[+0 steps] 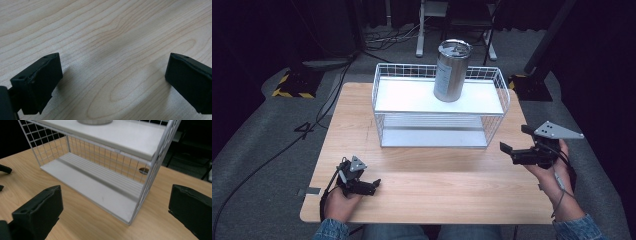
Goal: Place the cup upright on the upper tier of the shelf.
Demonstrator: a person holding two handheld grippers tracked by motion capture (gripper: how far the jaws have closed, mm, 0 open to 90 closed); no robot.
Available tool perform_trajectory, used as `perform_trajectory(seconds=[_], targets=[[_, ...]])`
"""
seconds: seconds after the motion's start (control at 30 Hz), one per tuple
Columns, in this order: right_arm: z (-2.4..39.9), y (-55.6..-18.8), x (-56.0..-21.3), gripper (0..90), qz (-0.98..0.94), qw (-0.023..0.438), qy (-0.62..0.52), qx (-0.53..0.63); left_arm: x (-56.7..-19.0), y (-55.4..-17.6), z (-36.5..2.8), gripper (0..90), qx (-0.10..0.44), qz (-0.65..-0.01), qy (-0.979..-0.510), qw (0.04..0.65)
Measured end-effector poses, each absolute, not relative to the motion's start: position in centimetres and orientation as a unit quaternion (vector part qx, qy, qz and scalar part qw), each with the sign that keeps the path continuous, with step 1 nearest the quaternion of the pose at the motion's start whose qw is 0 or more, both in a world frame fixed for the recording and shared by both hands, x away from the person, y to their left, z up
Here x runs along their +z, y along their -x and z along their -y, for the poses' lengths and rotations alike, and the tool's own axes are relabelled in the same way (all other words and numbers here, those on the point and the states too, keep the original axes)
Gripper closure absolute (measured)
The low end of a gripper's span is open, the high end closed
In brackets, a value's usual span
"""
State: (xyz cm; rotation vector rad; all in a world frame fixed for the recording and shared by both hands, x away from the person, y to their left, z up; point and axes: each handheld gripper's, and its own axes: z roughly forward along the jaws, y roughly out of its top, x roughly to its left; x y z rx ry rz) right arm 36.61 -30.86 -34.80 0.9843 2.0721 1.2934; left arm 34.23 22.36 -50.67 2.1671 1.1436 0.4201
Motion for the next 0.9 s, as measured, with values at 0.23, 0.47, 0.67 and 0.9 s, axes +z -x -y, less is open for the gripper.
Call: perform_trajectory(seconds=[0.23, 0.47, 0.67, 0.9], targets=[[31.4, -36.1, -39.0, 0.0, -0.766, 0.225, -0.389, 0.459, -50.7, -34.2, -22.4, 1.6, 0.16, -0.436, -0.825, 0.322], [31.8, -35.7, -42.9, 0.0, -0.771, 0.217, -0.412, 0.436, -50.7, -34.2, -22.3, 1.6, 0.16, -0.438, -0.824, 0.321], [32.0, -35.1, -46.1, 0.0, -0.775, 0.208, -0.426, 0.417, -50.7, -34.2, -22.3, 1.6, 0.16, -0.439, -0.824, 0.321], [32.0, -34.7, -48.6, 0.0, -0.784, 0.203, -0.434, 0.396, -50.6, -34.2, -22.3, 1.6, 0.16, -0.441, -0.824, 0.319]])
